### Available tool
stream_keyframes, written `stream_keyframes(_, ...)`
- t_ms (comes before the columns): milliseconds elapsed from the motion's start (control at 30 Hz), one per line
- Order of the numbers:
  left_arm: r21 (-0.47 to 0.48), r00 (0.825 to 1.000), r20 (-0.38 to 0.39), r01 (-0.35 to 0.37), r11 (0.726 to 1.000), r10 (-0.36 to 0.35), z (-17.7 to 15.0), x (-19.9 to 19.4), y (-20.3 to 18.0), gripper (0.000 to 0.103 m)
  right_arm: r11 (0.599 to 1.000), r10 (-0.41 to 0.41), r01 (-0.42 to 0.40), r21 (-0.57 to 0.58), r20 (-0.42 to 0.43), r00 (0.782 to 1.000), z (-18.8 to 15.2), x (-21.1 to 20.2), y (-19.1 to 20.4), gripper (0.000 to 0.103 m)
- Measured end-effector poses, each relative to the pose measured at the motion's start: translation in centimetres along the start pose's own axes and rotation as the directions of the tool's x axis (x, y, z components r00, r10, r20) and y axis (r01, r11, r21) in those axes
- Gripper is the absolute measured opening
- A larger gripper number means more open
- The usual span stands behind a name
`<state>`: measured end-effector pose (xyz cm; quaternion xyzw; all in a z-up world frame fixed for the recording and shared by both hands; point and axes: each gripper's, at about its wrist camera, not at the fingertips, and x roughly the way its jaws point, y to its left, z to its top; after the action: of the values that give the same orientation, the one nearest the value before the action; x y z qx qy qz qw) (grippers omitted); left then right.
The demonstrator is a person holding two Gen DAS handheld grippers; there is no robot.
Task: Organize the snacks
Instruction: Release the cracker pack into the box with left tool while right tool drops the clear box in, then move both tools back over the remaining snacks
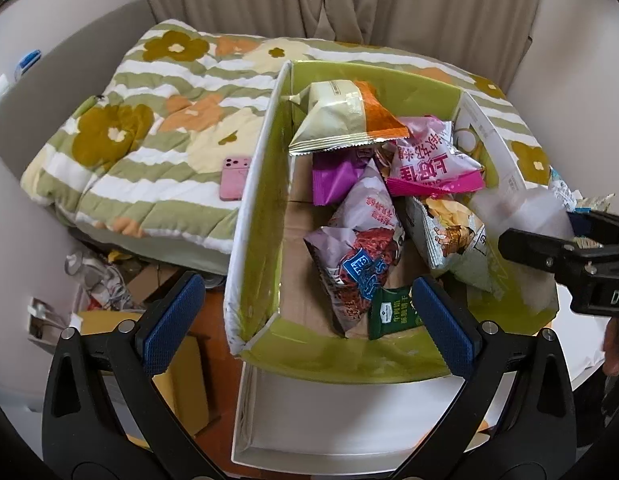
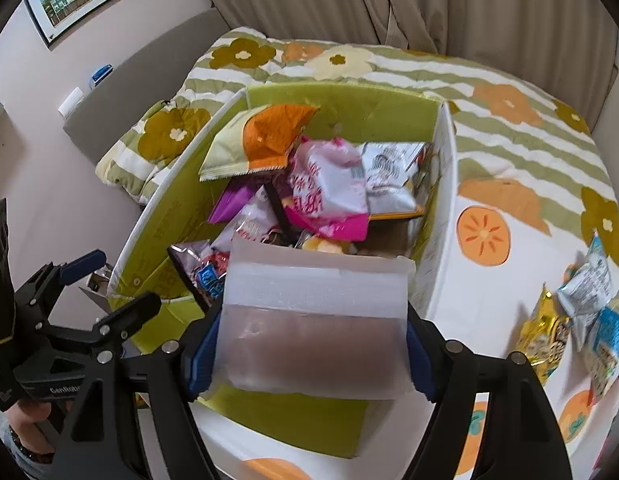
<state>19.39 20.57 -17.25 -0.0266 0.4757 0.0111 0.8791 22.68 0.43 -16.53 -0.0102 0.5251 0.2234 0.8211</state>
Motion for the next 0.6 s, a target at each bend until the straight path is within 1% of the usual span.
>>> stream_keyframes(100,0.005,1.0,-0.005,-0.004,1.0,0.004,-0.2,0.2,0.1,0.103,1.0,0.009,-0.009,0.014,0.039,0.999,-0.6,-0.4,-0.3,0.092)
stream_keyframes(133,0.006,1.0,-0.009,-0.003,1.0,0.003,-0.3,0.3,0.0,0.103,1.0,0.012,-0.012,0.01,0.052,0.999,-0.7,-0.5,-0.2,0.093)
stream_keyframes(233,0.002,1.0,-0.015,-0.001,1.0,0.001,-0.7,0.3,0.0,0.103,1.0,-0.002,0.002,-0.003,0.08,0.997,-1.0,-1.0,-0.2,0.093)
stream_keyframes(367,0.002,1.0,-0.019,-0.001,1.0,0.002,-1.0,0.0,-0.2,0.103,1.0,-0.007,0.006,0.01,0.075,0.997,-1.4,-1.1,-0.5,0.093)
stream_keyframes(600,0.011,1.0,0.013,0.005,1.0,-0.005,-1.0,-2.2,-1.1,0.103,1.0,-0.026,0.026,0.007,0.099,0.995,-1.9,-2.7,0.0,0.093)
